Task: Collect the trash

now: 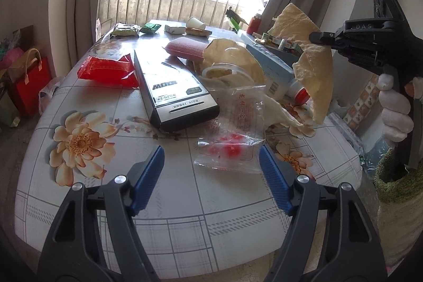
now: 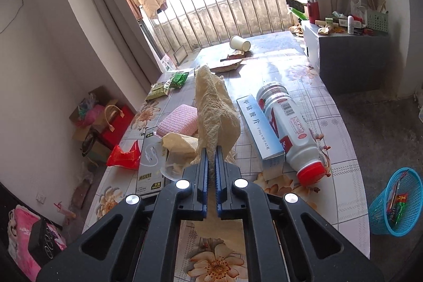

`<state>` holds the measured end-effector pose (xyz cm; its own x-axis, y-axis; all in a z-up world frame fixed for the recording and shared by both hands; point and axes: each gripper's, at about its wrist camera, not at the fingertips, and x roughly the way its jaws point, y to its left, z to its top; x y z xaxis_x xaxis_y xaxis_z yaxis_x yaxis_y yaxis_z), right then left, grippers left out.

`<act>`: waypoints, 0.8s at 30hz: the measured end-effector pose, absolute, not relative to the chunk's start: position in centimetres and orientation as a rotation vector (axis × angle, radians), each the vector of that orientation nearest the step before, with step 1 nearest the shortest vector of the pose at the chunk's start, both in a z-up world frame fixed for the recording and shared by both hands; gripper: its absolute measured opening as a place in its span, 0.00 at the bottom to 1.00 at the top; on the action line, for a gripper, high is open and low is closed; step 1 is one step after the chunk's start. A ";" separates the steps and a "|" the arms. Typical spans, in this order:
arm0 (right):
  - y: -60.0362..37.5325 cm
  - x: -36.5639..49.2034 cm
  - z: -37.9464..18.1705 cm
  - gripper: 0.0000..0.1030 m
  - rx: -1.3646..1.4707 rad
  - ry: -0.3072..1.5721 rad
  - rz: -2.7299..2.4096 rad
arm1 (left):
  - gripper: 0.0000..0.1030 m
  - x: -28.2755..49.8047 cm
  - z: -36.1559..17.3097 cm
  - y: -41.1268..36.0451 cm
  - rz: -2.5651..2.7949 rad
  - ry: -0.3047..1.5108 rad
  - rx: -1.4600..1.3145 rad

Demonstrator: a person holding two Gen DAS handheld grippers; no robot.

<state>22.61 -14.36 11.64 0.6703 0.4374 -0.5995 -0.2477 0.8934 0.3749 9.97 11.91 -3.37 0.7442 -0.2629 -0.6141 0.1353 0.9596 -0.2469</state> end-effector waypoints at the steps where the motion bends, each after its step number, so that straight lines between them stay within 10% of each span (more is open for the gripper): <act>1: -14.8 21.9 12.4 0.05 0.273 0.722 0.397 | 0.67 9.9 -3.2 11.9 -0.222 0.696 -0.191; 24: -11.5 26.6 11.5 0.05 0.209 0.787 0.455 | 0.64 9.9 -2.4 11.7 -0.212 0.677 -0.195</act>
